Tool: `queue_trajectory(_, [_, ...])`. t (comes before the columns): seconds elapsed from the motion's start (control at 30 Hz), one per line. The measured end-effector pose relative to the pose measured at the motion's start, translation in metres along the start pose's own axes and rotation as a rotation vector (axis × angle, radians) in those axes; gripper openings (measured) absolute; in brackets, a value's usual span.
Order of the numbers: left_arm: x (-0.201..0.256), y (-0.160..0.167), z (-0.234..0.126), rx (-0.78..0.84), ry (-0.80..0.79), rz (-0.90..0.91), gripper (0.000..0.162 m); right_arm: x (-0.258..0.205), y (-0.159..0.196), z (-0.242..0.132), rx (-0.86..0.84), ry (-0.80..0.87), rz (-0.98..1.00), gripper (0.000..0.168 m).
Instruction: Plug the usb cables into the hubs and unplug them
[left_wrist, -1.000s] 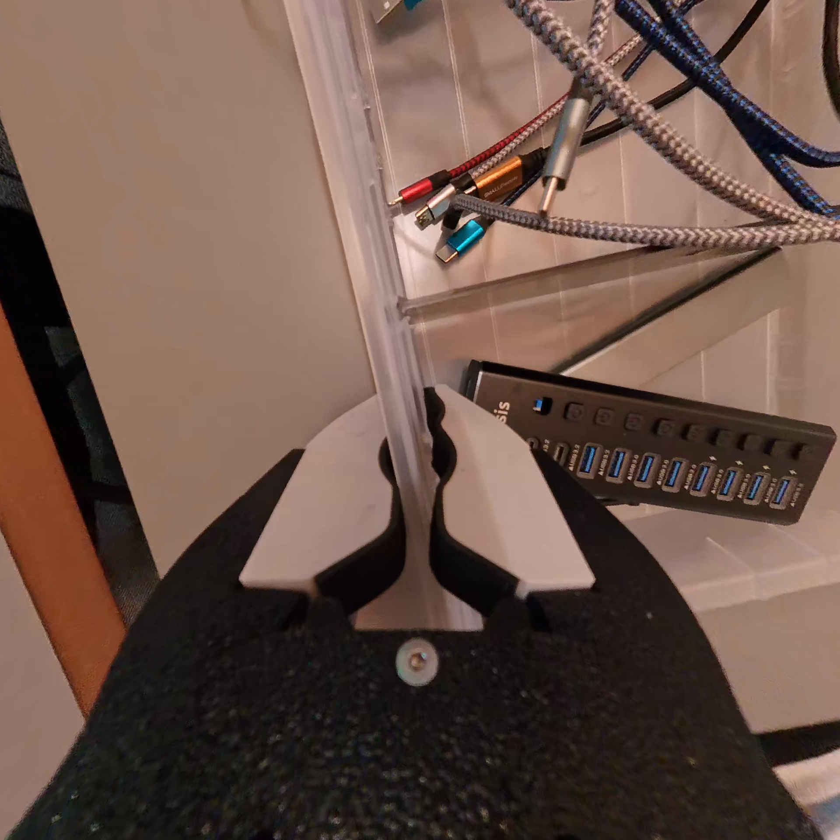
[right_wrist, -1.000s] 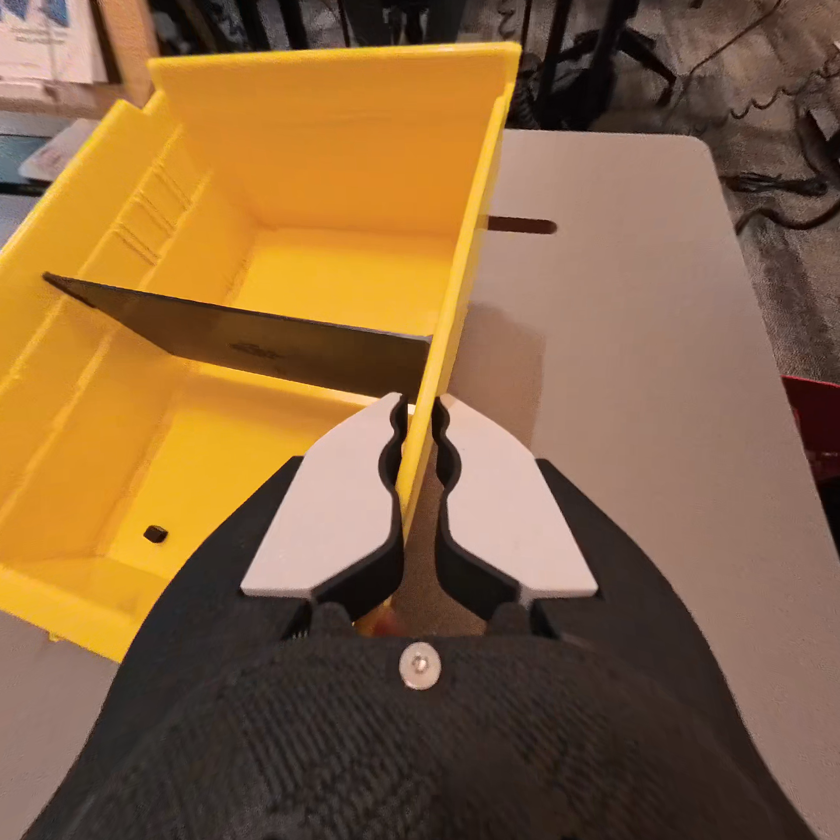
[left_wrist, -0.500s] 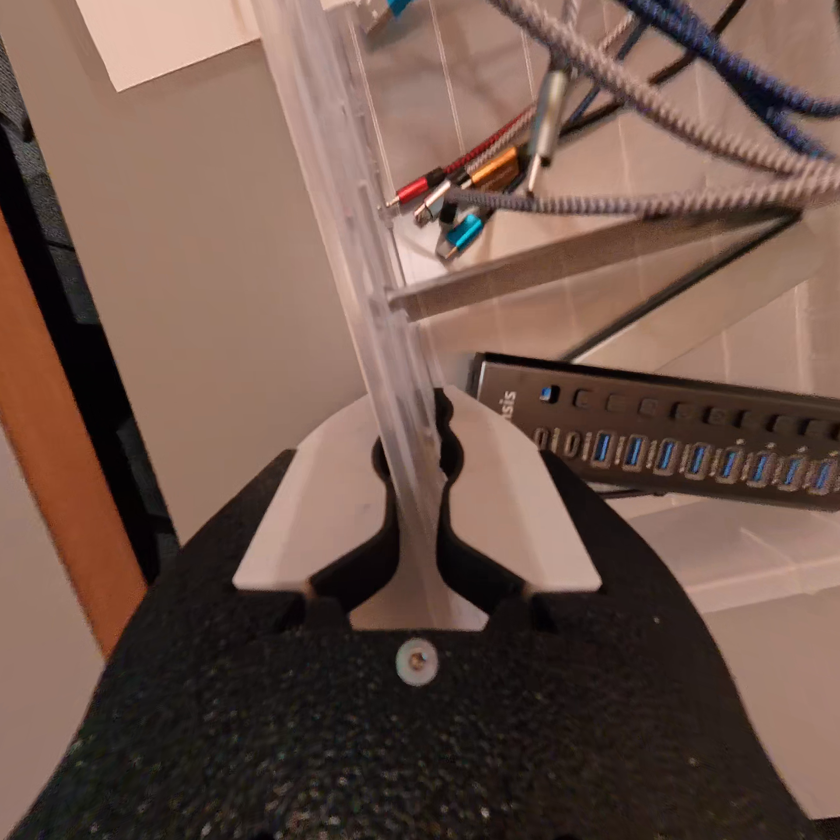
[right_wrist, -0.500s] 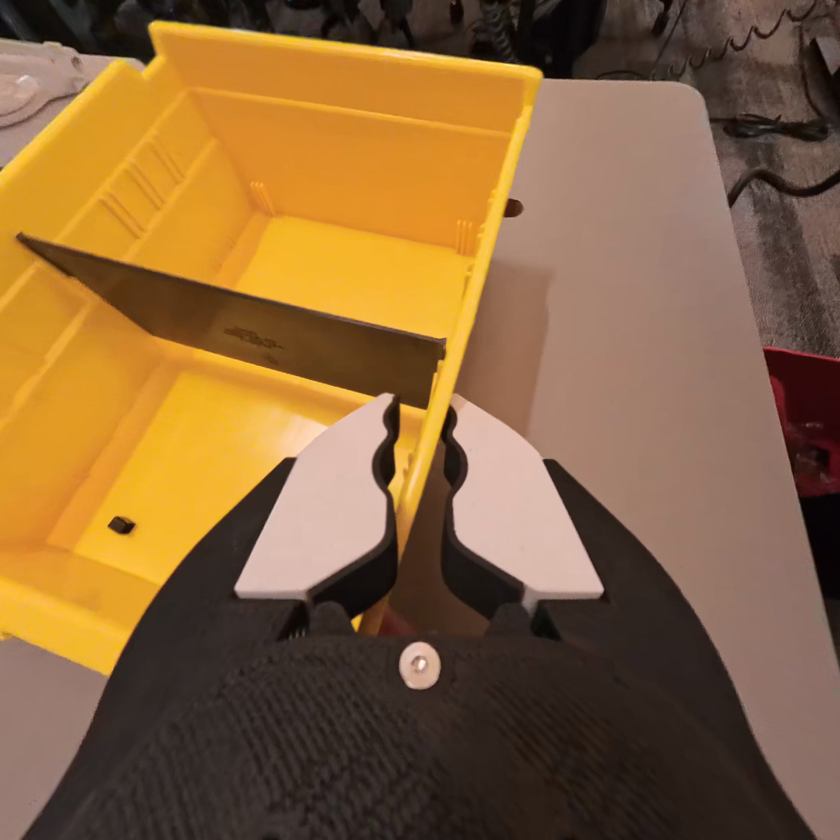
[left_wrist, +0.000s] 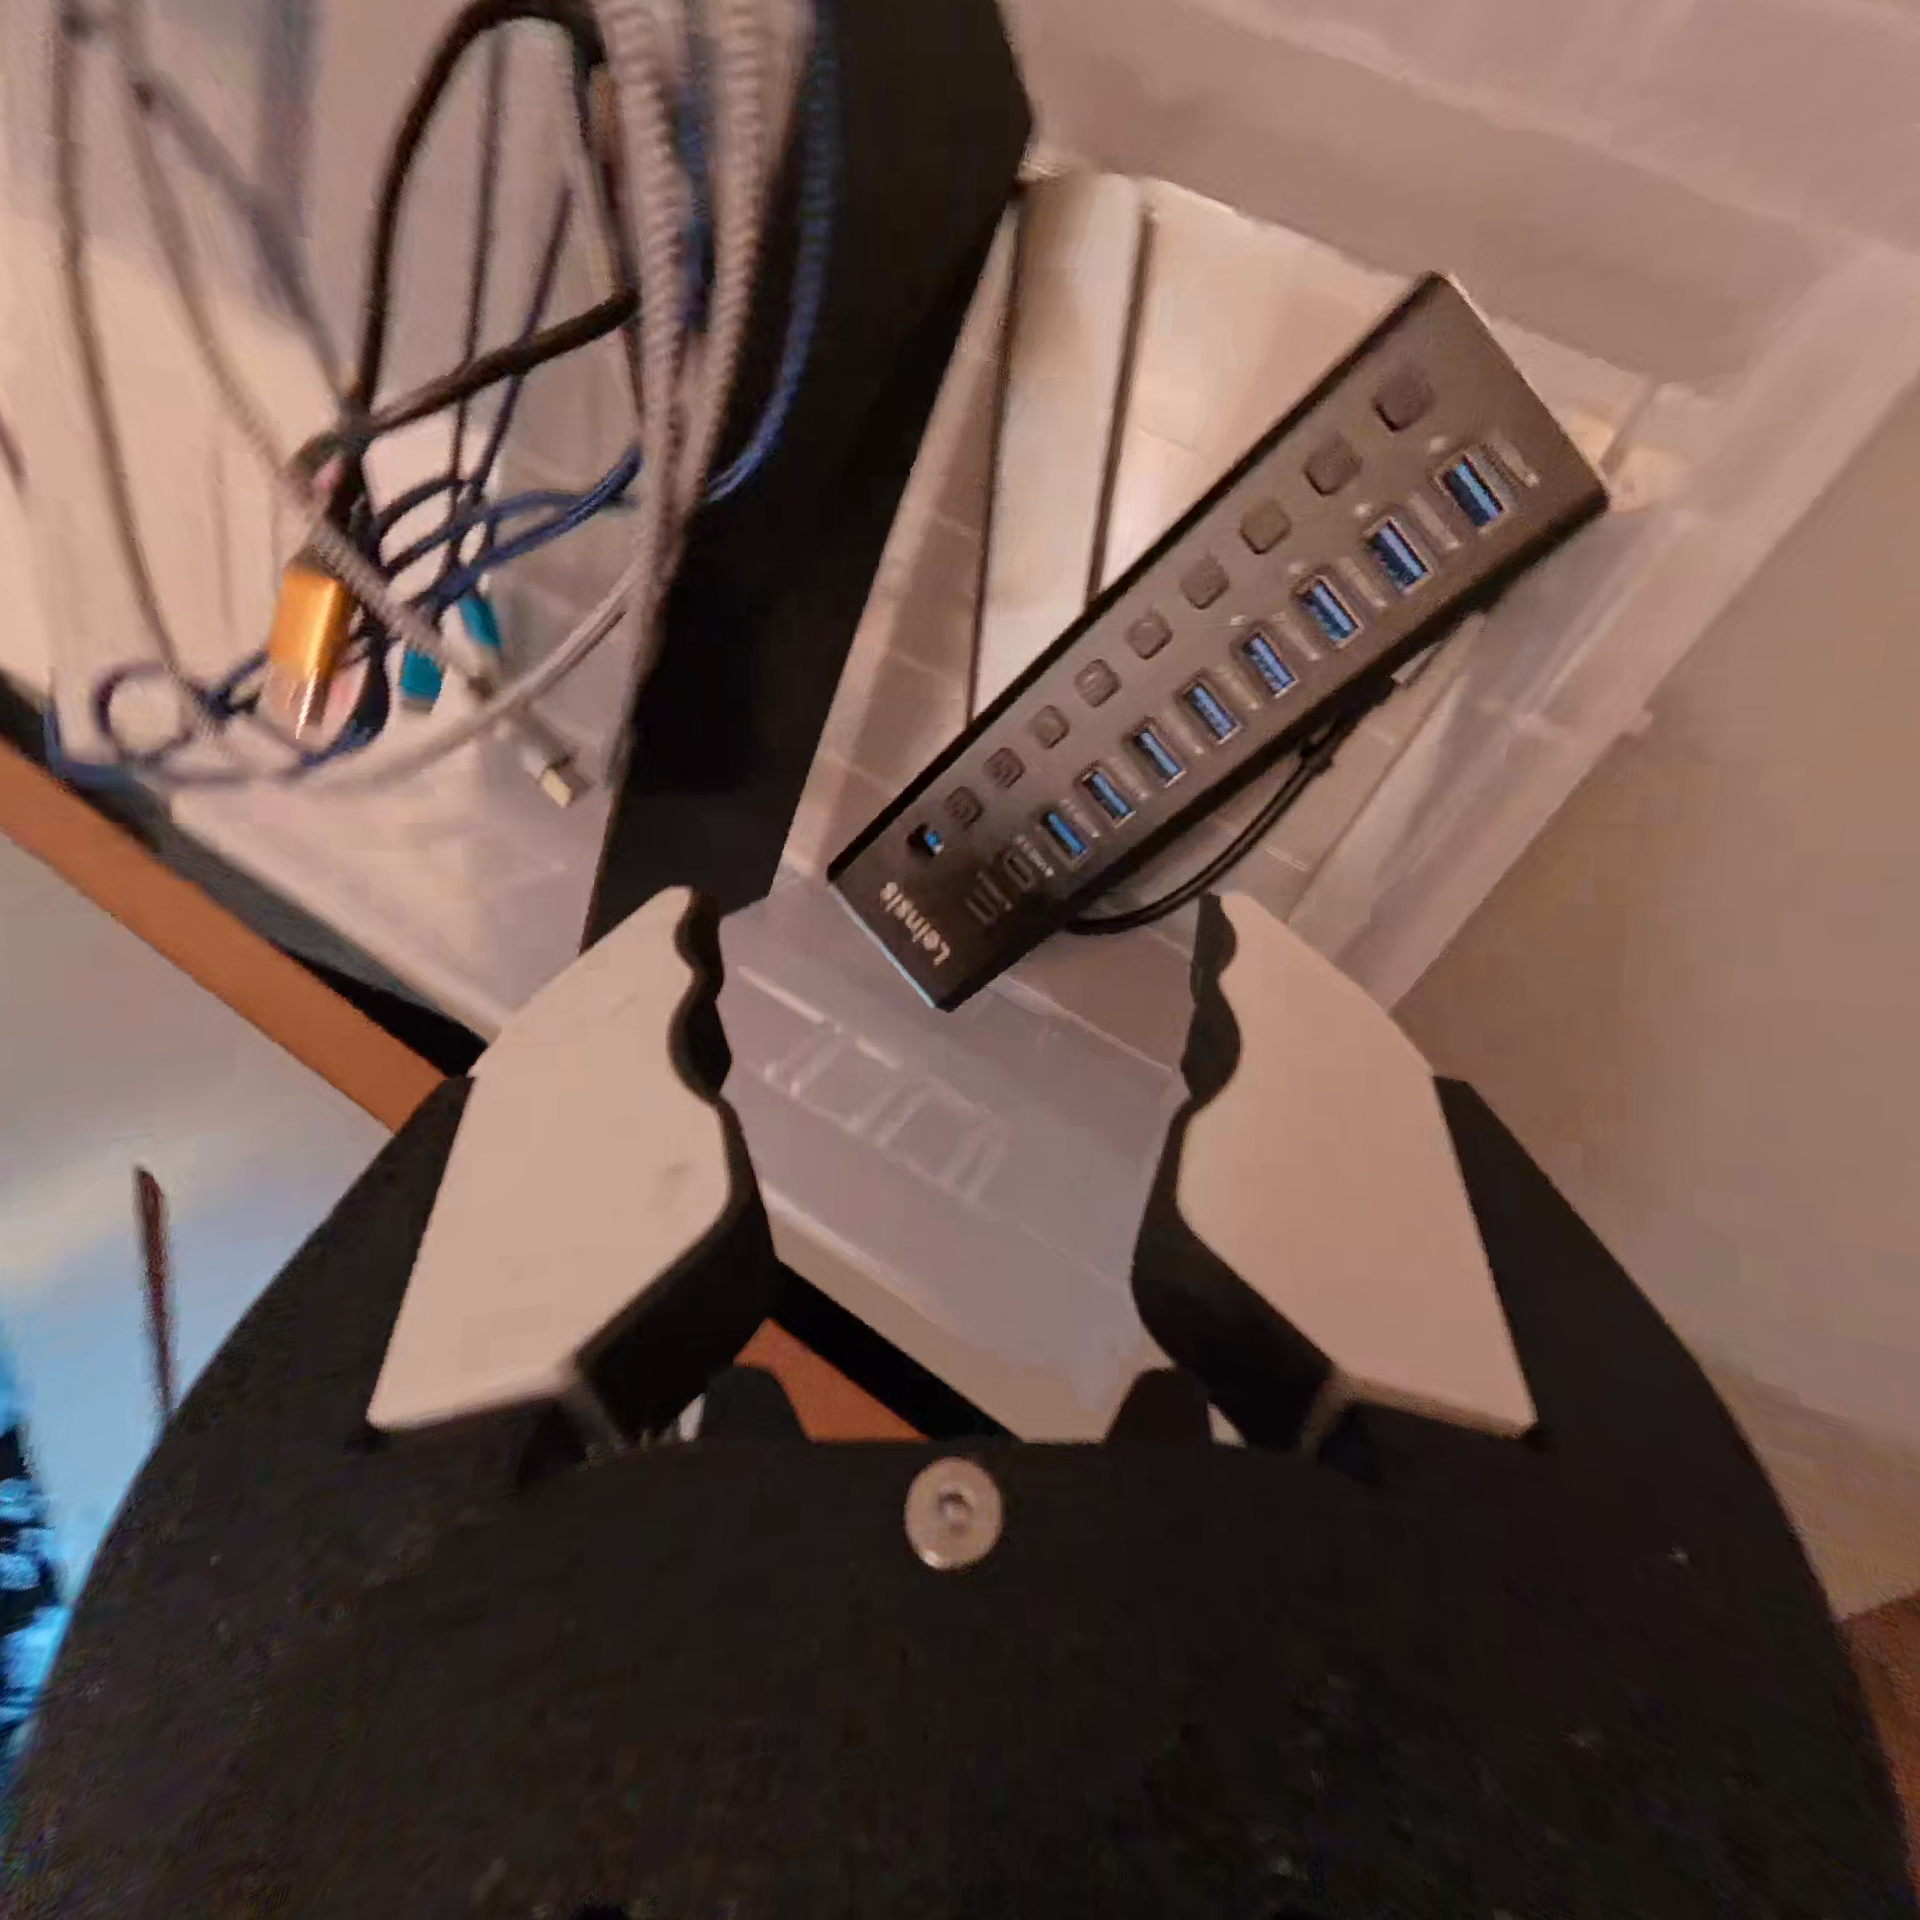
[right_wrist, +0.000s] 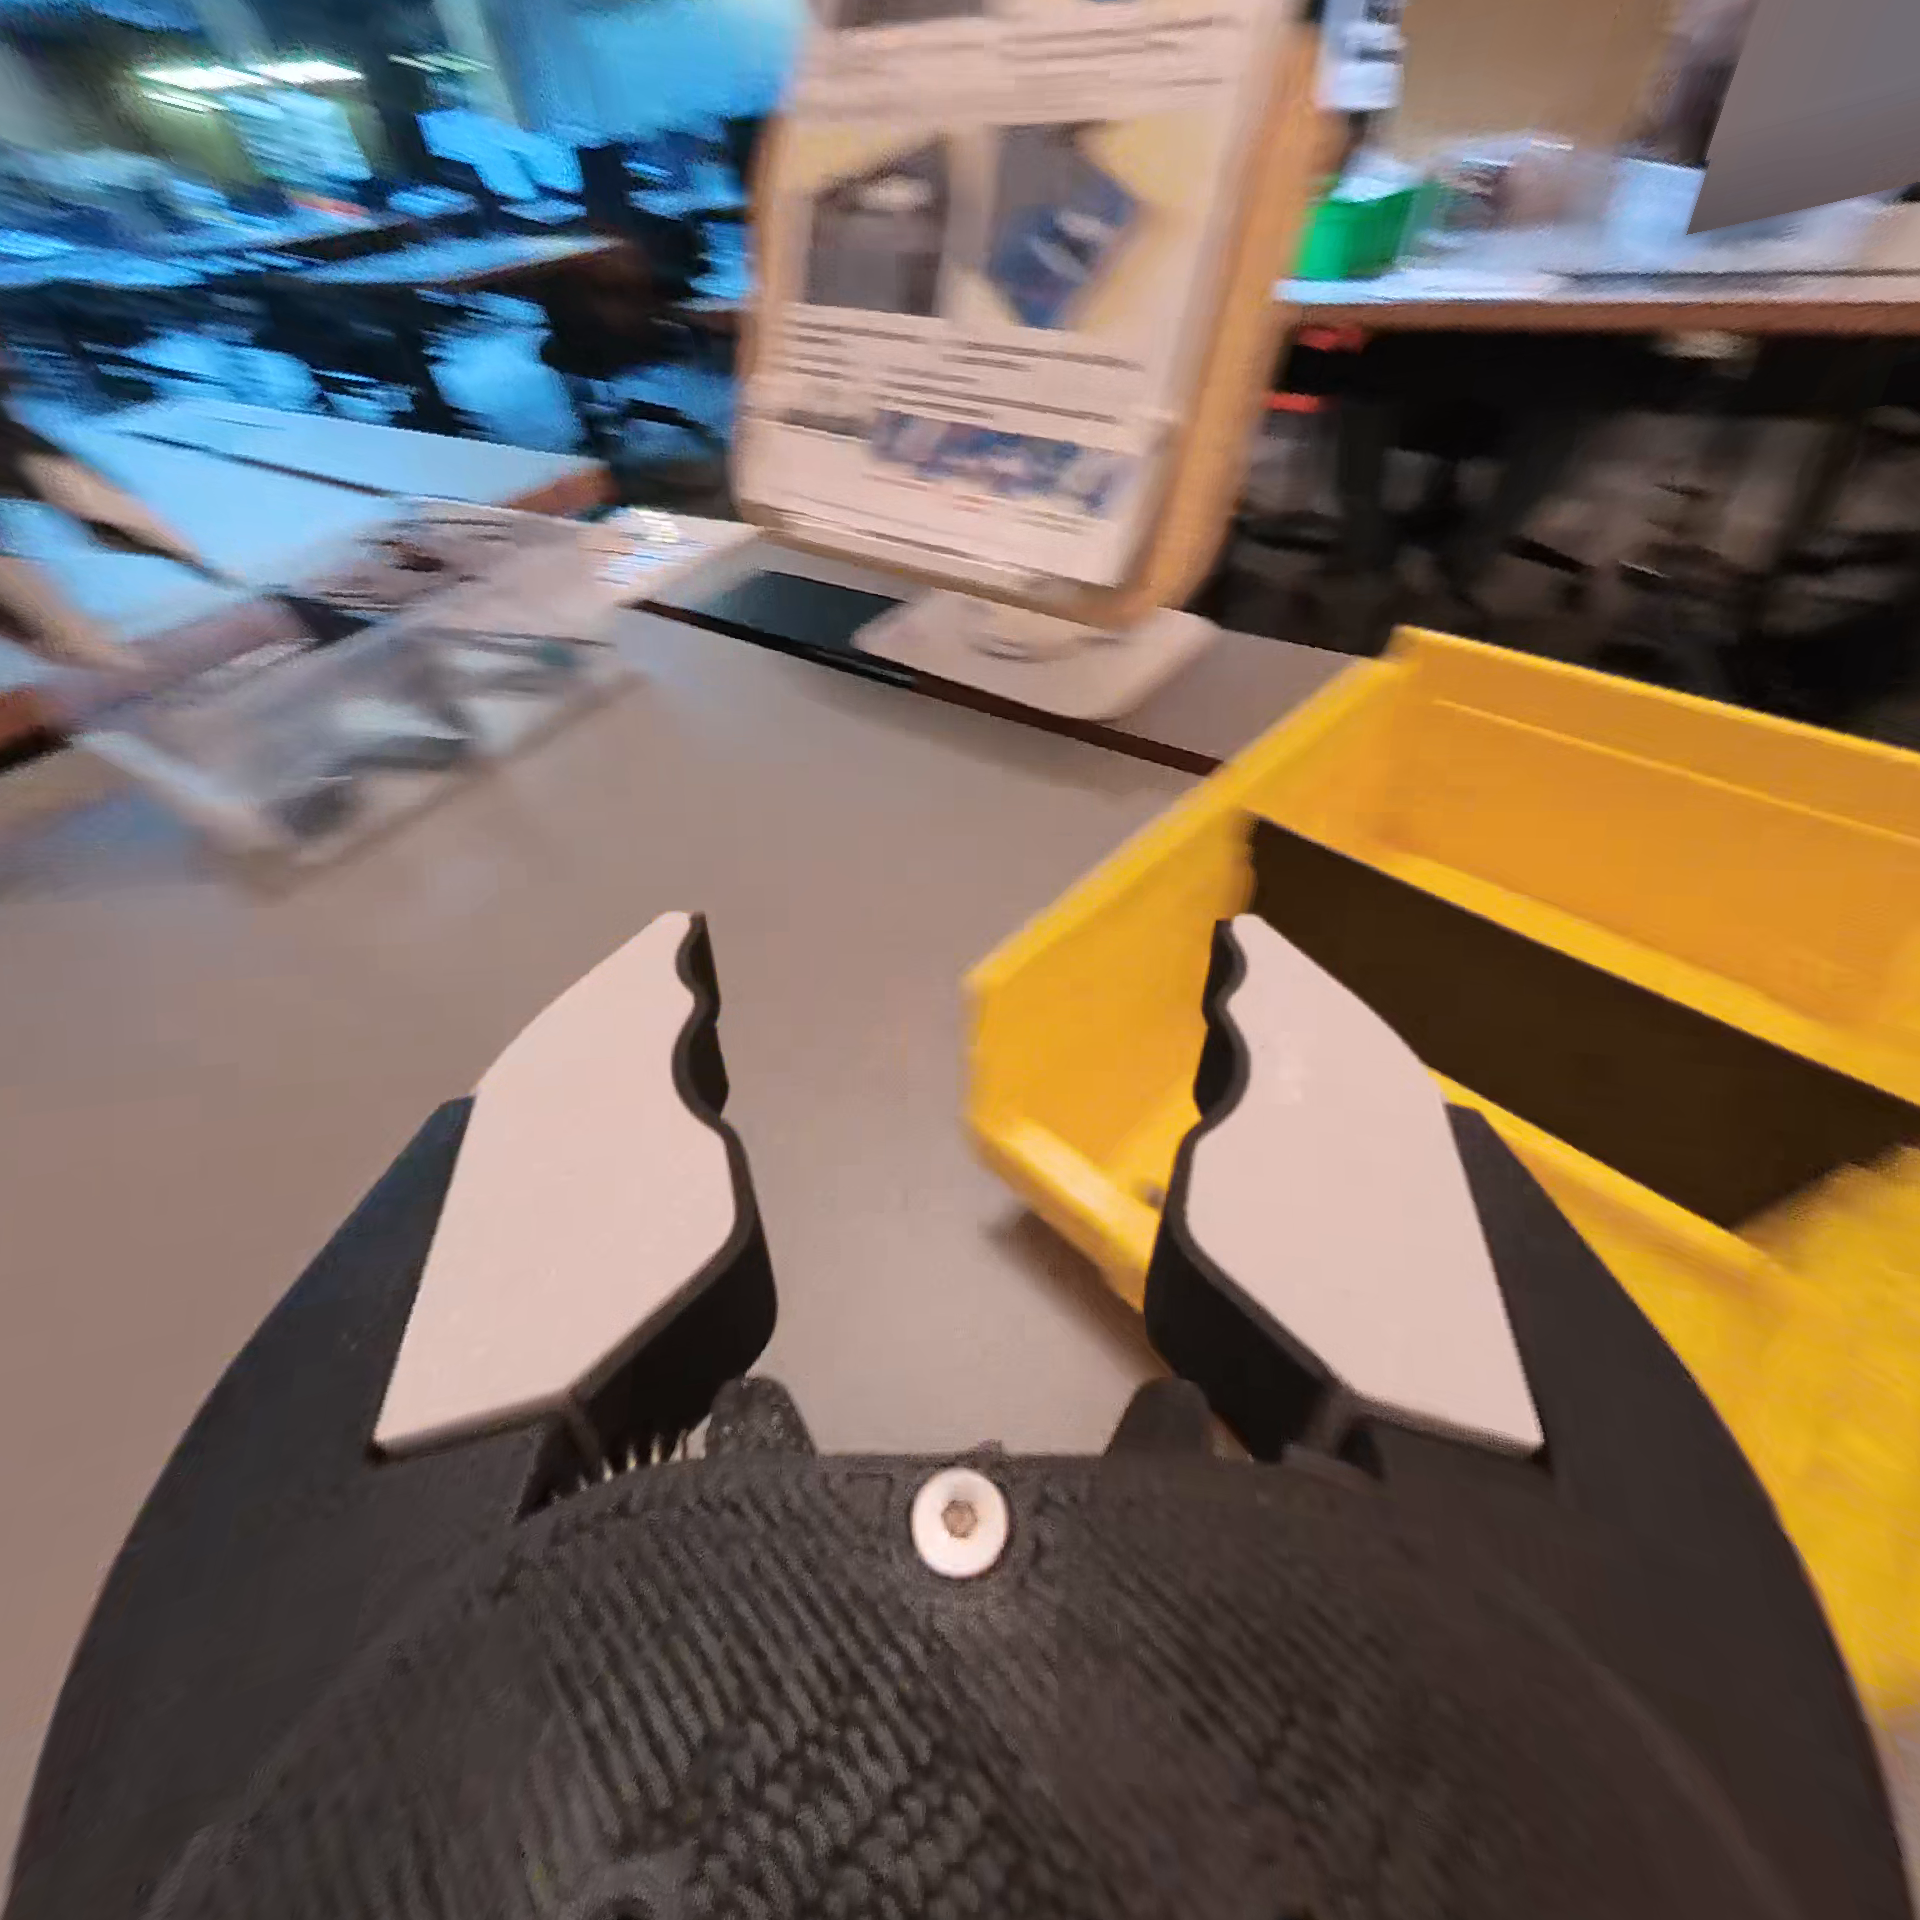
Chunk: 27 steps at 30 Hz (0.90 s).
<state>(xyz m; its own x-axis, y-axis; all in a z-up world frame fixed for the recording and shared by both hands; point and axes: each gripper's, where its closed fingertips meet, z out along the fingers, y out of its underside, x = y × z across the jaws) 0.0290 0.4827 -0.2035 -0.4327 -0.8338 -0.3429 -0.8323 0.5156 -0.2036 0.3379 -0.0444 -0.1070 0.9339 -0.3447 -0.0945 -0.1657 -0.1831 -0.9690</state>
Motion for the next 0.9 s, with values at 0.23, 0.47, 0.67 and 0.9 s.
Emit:
queue_trajectory(0.23, [0.027, -0.012, 0.044, -0.154, 0.165, 0.284, 0.08, -0.124, 0.008, 0.052, -0.046, -0.346, 0.02, 0.086])
queue_trajectory(0.47, [0.041, 0.001, 0.07, -0.288, 0.281, 0.355, 0.072, -0.14, 0.013, 0.06, -0.087, -0.353, -0.036, 0.085])
queue_trajectory(0.67, [0.025, -0.006, 0.061, -0.203, 0.118, 0.329, 0.068, -0.132, 0.021, 0.063, -0.09, -0.341, 0.037, 0.081])
queue_trajectory(0.9, [-0.007, -0.051, -0.032, -0.031, -0.278, 0.408, 0.065, -0.162, 0.01, 0.076, -0.029, -0.433, 0.148, 0.079])
